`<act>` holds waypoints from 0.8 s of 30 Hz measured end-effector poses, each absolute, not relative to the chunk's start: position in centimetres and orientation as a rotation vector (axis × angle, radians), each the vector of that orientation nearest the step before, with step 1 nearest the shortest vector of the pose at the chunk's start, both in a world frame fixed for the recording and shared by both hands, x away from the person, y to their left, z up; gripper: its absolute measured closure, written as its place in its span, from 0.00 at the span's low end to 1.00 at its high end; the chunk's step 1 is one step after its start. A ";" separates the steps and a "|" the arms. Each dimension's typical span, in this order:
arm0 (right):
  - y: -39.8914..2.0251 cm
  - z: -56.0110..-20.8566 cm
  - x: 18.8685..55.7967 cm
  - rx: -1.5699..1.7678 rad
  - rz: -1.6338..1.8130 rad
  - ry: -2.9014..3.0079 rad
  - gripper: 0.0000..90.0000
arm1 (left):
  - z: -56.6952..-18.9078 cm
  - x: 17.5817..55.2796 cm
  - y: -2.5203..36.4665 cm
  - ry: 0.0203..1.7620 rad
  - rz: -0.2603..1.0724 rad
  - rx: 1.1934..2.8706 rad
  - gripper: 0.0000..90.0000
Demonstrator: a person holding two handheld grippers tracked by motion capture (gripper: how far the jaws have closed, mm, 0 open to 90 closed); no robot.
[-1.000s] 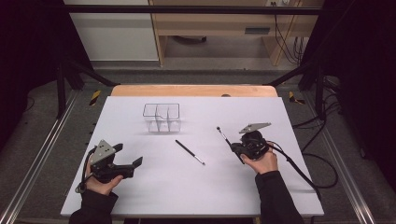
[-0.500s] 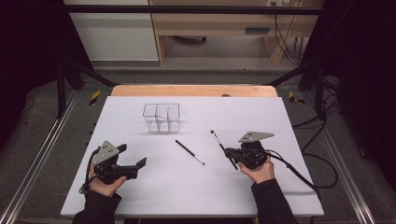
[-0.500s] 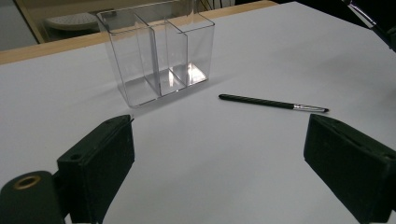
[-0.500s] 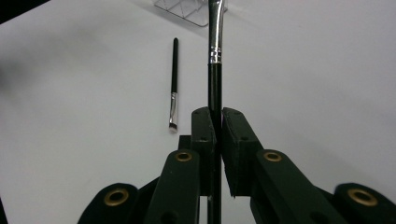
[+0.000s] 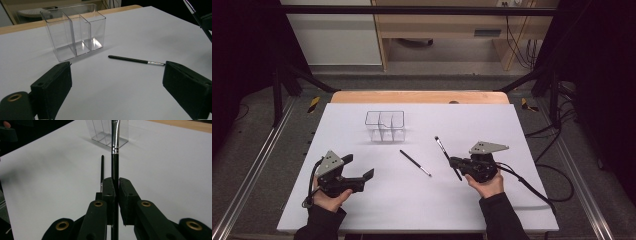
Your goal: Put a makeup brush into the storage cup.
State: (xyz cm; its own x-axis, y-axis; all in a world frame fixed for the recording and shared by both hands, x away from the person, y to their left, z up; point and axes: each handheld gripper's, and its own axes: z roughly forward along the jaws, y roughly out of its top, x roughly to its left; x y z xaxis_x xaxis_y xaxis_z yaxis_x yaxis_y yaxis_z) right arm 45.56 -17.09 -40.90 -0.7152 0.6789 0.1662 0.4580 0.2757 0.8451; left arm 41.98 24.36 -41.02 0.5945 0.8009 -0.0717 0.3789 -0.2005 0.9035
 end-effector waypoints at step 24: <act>-14.7 -39.2 44.4 0.931 1.553 2.265 0.94 | -37.9 42.5 21.4 0.889 0.512 1.735 0.09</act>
State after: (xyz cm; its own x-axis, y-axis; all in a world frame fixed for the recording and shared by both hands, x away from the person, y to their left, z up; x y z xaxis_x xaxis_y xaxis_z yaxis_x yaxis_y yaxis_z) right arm 44.36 -14.71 -39.16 -0.7676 0.6227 0.1519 0.3661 0.2314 0.9014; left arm 42.50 21.43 -37.94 0.6297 0.7721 -0.0854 0.3136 -0.1521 0.9373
